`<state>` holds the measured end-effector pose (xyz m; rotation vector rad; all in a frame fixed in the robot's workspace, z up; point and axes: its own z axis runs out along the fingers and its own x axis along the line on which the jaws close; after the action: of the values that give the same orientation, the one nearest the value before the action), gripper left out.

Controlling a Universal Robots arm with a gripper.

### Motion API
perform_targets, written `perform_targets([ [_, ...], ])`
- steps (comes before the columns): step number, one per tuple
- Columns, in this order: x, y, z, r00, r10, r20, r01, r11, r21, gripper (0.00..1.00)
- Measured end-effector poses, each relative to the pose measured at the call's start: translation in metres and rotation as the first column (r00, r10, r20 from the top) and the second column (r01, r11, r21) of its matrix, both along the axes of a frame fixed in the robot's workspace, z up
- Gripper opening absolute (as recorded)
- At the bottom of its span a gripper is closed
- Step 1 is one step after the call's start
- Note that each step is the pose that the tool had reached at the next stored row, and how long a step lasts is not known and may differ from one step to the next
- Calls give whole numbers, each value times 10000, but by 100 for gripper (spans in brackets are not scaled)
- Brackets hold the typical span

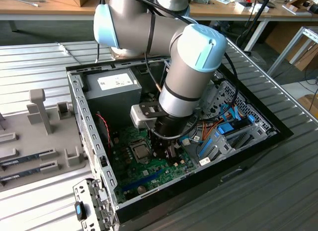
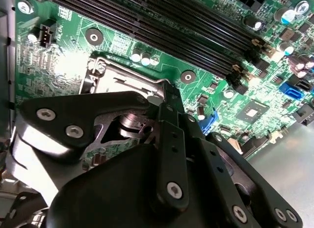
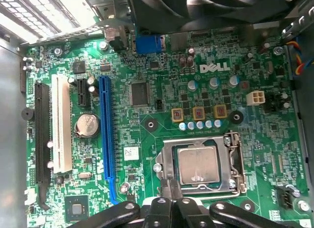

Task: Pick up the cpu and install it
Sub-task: 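Close the cpu cover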

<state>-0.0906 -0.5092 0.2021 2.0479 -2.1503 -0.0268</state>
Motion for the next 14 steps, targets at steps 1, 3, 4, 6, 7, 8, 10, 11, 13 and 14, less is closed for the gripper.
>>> perform_targets([
  [1, 2, -10, -6, 10000, -1, -2, 1, 10000, -2, 11],
  [3, 17, -31, -19, 10000, -2, 0, 2, 10000, 2, 11],
  [4, 28, -49, -19, 10000, -1, 0, 1, 10000, 3, 11],
  [6, 55, -60, -20, 10000, 1, 3, -1, 10000, 20, 11],
  [7, 67, -61, -21, 10000, 0, 2, 0, 10000, 31, 11],
  [8, 90, -62, -22, 10000, -2, 3, 2, 10000, 43, 11],
  [10, 121, -65, -19, 10000, 2, 2, -2, 10000, 64, 11],
  [11, 135, -70, -19, 10000, -1, -2, 1, 9999, 122, 11],
  [13, 136, -77, 13, 10000, -1, -1, 2, 9995, 322, 11],
  [14, 136, -77, 62, 10000, -2, 0, 2, 9993, 379, 11],
])
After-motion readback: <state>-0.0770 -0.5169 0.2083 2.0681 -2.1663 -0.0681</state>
